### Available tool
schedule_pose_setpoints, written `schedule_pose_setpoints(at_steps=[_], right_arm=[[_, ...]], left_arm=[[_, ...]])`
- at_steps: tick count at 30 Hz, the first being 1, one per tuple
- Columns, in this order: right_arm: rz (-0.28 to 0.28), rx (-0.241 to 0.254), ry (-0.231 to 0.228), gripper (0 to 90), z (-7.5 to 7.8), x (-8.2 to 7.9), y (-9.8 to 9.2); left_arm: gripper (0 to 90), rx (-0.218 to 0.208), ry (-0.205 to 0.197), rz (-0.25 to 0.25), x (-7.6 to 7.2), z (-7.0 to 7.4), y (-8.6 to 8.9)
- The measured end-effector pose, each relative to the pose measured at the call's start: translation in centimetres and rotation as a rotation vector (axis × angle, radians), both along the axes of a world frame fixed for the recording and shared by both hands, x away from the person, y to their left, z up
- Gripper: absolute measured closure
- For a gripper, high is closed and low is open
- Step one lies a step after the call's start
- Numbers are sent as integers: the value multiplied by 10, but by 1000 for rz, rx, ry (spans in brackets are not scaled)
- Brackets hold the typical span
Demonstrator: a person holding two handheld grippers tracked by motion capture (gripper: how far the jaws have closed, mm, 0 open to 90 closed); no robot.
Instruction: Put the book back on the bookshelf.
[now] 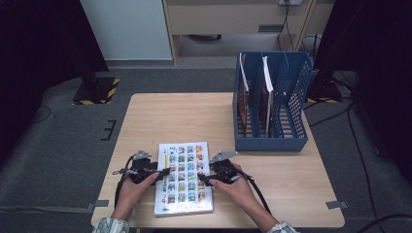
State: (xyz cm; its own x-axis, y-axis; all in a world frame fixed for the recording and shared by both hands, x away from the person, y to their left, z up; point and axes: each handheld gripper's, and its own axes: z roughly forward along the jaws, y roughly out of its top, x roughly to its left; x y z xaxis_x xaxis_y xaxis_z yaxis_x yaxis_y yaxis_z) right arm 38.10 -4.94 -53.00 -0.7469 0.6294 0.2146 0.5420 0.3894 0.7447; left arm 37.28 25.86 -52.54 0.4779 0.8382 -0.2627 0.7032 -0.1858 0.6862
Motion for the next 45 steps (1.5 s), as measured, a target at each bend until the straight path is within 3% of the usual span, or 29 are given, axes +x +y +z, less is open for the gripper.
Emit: schedule_pose_setpoints(at_steps=[8, 12, 14, 16, 18, 21, 22, 29, 32, 36, 41, 45], right_arm=[[-15, 20, 11, 329, -2, -1, 0], [-14, 21, 10, 328, -2, -1, 0], [-14, 21, 11, 329, -2, -1, -1], [-14, 21, 11, 328, -2, -1, -1], [-14, 21, 11, 328, -2, -1, -1], [-12, 21, 11, 328, -2, -1, -1], [-8, 19, 9, 328, -2, -1, -1], [-9, 20, 10, 326, -2, -1, -1], [-12, 19, 7, 324, -2, -1, -1], [-13, 18, 7, 313, -2, -1, 0], [-3, 10, -5, 283, -2, -1, 1], [-1, 14, 18, 239, -4, -1, 1]], left_arm=[[290, 15, -8, 24, 1, 1, -5], [403, 14, -23, 51, -1, 6, -2], [425, -9, -38, 58, -3, 10, -2], [448, -80, -69, 65, -6, 18, 1], [494, -150, -71, 49, -8, 22, 0], [496, -114, -66, 27, -9, 24, -5], [495, -83, -51, -10, -8, 22, -11], [495, -14, -40, -30, -4, 14, -20], [509, -16, -28, -27, 0, 10, -24], [551, 5, -38, -44, 3, 10, -33], [621, 0, -46, -36, 4, 11, -35], [740, -19, -62, -32, 2, 15, -33]])
